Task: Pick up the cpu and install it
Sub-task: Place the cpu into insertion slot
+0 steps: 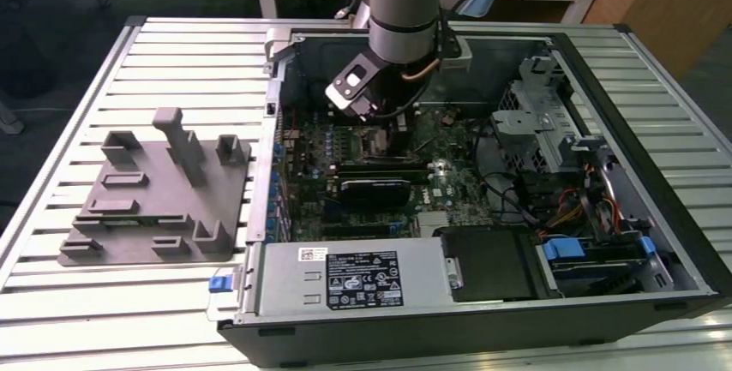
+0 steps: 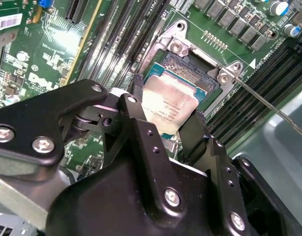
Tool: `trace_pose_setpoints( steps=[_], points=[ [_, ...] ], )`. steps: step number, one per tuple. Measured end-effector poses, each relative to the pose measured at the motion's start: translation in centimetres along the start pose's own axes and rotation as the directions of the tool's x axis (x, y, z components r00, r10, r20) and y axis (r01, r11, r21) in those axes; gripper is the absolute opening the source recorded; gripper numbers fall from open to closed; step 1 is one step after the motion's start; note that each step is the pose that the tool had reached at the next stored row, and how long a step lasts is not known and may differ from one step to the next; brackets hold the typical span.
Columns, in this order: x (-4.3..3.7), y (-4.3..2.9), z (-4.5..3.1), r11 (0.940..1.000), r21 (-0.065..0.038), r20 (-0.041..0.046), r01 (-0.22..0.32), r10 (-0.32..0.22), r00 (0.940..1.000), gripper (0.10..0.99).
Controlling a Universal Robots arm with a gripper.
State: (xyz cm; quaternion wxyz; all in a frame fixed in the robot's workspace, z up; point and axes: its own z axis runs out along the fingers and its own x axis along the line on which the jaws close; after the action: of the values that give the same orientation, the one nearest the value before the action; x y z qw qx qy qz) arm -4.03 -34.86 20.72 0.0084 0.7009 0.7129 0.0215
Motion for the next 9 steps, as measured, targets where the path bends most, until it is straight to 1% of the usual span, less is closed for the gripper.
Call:
trace_pose_setpoints(
  steps=[9],
  points=[
    [0.47, -0.28, 0.50, 1.0000, 0.000, -0.0001, 0.000, 0.000, 1.0000, 0.541]
  ],
)
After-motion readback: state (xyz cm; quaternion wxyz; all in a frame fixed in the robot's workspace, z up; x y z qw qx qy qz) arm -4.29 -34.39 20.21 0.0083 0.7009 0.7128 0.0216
